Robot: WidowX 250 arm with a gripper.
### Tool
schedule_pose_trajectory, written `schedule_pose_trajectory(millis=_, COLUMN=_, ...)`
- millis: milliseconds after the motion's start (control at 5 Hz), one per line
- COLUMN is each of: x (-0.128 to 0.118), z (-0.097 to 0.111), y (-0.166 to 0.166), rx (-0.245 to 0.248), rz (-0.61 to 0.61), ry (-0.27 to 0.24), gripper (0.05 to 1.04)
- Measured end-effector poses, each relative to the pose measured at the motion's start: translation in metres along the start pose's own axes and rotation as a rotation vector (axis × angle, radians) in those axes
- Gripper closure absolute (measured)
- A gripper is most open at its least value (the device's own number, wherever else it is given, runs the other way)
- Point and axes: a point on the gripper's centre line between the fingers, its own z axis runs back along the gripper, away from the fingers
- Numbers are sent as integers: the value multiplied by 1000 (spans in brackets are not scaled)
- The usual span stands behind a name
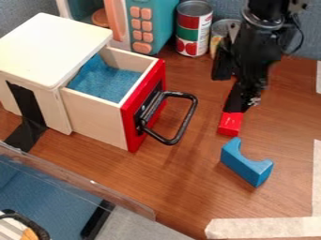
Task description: Close the drawer
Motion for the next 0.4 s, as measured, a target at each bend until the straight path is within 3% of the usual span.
schedule_pose_trajectory(millis=400, x=8, z=-20, y=-3, rx=-37, rz=-237, ry=-28, gripper=82)
